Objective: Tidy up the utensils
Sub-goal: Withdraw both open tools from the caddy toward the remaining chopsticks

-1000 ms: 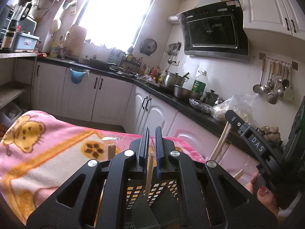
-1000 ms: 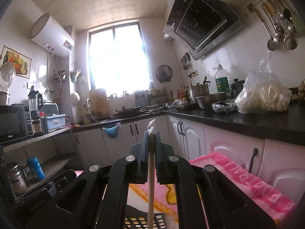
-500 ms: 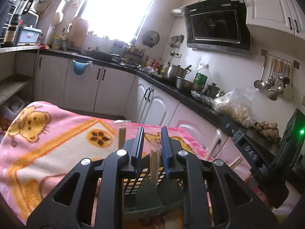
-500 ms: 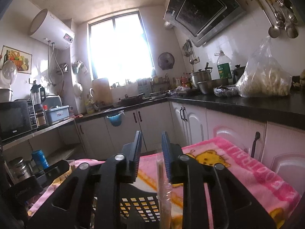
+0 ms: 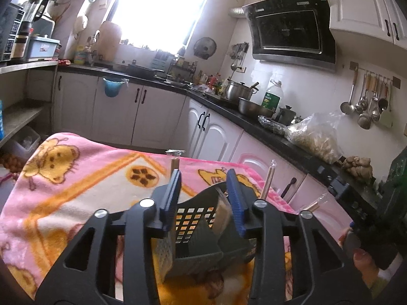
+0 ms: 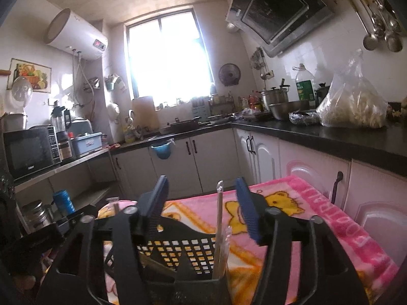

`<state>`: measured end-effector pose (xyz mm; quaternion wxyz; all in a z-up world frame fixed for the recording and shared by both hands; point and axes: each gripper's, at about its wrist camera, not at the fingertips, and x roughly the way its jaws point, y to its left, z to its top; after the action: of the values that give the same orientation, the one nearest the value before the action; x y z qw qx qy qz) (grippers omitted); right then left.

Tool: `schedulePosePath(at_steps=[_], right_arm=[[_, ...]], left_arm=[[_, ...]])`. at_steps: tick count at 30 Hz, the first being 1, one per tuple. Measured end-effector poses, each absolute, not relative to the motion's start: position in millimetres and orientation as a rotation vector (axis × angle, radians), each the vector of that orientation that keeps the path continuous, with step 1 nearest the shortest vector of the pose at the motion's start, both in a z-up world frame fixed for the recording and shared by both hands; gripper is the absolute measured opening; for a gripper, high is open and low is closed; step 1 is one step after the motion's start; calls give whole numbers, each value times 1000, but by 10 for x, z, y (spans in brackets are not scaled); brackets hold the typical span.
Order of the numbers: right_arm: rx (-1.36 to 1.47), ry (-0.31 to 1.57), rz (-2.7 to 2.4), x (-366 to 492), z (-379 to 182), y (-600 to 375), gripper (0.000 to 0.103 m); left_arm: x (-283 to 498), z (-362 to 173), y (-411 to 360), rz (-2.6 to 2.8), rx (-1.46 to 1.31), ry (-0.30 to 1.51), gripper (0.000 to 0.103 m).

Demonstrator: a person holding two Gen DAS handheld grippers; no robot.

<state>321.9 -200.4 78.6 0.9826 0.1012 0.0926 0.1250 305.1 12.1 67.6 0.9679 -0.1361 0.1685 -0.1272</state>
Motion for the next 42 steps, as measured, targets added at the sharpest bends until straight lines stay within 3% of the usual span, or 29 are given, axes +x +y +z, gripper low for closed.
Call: schedulePosePath(at_steps=[4, 8, 13, 17, 20, 42], right_arm=[[180, 212, 274, 3070, 840, -1977, 69], [165, 246, 287, 2941, 844, -1926, 72], [159, 263, 301, 2759, 841, -1880, 77], [150, 268, 315, 2618, 852, -1860, 79], [149, 270, 321, 2499, 851, -1862, 82], [153, 307, 330, 1990, 723, -2007, 83]], left_arm=[[2938, 692, 180, -243, -281, 345, 35], [2816, 701, 229, -237, -283, 353, 45], [2645, 729, 264, -225, -284, 352, 61], [2528, 751, 266, -215, -279, 363, 83], [2411, 752, 263, -203, -258, 365, 91], [1815, 570, 217, -183, -222, 368, 91]])
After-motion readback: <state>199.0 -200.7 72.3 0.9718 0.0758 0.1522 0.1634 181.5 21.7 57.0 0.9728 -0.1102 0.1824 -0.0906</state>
